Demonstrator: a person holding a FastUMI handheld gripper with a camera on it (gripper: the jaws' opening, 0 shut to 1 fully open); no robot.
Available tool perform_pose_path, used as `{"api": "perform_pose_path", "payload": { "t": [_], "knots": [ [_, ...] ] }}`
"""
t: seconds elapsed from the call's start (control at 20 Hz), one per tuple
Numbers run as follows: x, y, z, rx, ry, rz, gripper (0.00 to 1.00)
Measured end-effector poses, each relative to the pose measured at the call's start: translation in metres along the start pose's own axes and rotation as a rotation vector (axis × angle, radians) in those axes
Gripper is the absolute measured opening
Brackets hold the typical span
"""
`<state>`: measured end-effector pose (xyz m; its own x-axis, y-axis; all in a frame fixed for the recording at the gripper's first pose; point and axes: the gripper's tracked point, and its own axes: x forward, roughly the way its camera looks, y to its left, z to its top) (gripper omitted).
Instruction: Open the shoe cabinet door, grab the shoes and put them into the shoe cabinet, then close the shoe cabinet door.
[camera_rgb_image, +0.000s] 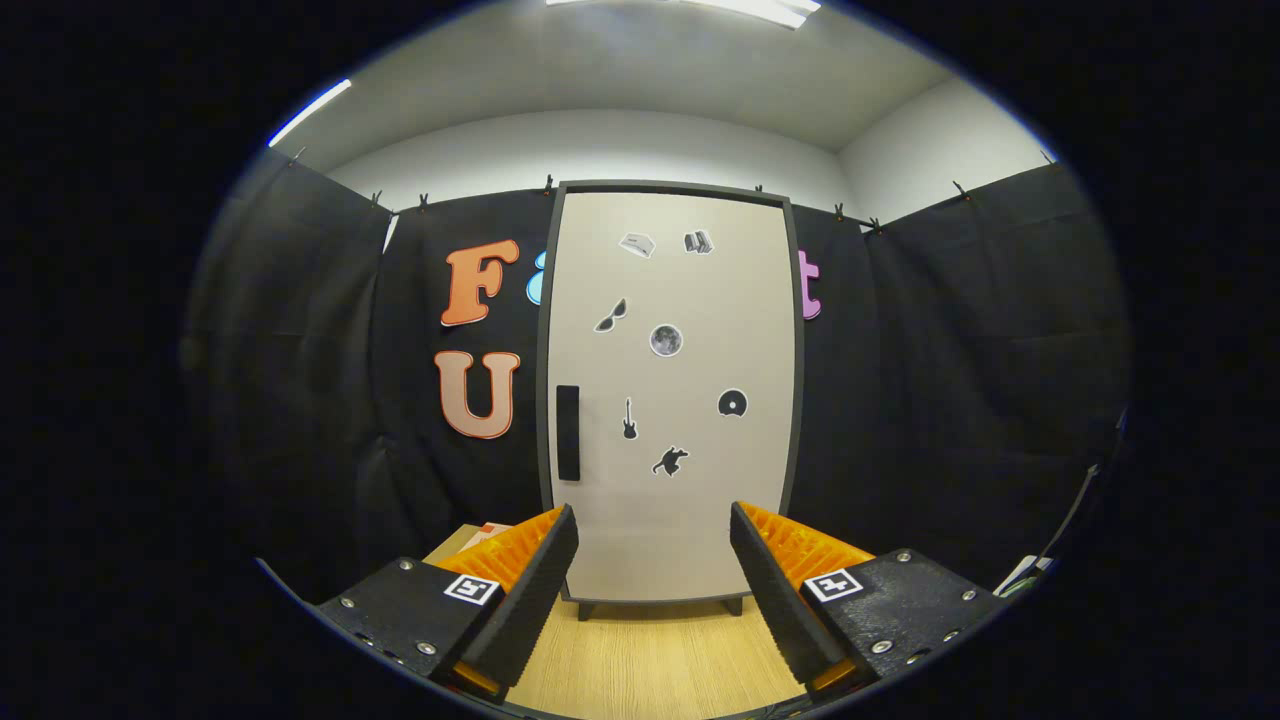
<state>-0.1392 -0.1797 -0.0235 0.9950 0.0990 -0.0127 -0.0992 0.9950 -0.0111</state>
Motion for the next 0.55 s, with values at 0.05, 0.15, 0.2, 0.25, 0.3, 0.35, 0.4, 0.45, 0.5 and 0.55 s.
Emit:
{"api": "perform_pose_path", "payload": {
  "t": [0.05, 0.15, 0.2, 0.25, 0.3, 0.35, 0.4, 0.45, 0.5, 0.55],
  "knots": [
    [-0.004, -0.004, 0.000, -0.008, -0.002, -0.008, 0.95],
    [-0.010, -0.006, -0.003, -0.019, 0.008, -0.015, 0.95],
    [-0.012, -0.004, -0.002, -0.015, 0.004, -0.011, 0.95],
    [-0.015, -0.003, -0.001, -0.015, -0.001, -0.007, 0.95],
    [-0.015, -0.003, 0.000, -0.022, -0.002, -0.009, 0.95],
    [-0.015, -0.004, -0.004, -0.027, 0.005, -0.011, 0.95],
    [-0.014, -0.004, -0.005, -0.030, 0.010, -0.012, 0.95],
    [-0.015, -0.004, -0.004, -0.031, 0.010, -0.012, 0.96],
    [-0.016, -0.004, -0.003, -0.033, 0.010, -0.009, 0.96],
    [-0.016, -0.004, -0.003, -0.032, 0.005, -0.010, 0.96]
  ]
}}
